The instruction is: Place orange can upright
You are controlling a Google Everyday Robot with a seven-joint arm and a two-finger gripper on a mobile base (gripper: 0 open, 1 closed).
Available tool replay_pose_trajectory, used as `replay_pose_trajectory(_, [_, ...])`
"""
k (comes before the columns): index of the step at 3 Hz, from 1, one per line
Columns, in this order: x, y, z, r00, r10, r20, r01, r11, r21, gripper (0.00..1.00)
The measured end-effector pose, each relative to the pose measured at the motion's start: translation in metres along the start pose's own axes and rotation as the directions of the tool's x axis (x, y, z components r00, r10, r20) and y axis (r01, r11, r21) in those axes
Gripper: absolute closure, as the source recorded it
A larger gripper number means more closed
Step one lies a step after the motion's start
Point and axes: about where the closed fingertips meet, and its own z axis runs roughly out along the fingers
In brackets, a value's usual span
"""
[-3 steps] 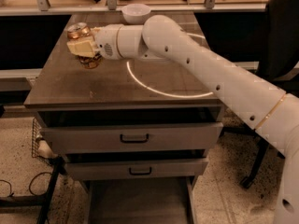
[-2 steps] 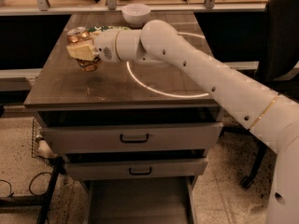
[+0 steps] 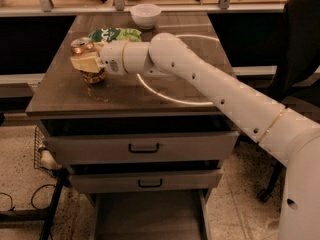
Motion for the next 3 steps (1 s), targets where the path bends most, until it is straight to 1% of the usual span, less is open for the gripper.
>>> replay_pose_trajectory(1, [0.0051, 0.0032, -0.0005, 1.0, -0.008, 0.01, 0.008, 0.9999, -0.012, 1.0])
replay_pose_trajectory(2, [0.0047, 0.0058, 0.0023, 1.0, -0.009, 0.01, 0.009, 0.9998, -0.017, 0.74])
replay_pose_trajectory(3, [0.0045, 0.0074, 0.004, 1.0, -0.009, 0.01, 0.009, 0.9997, -0.021, 0.52])
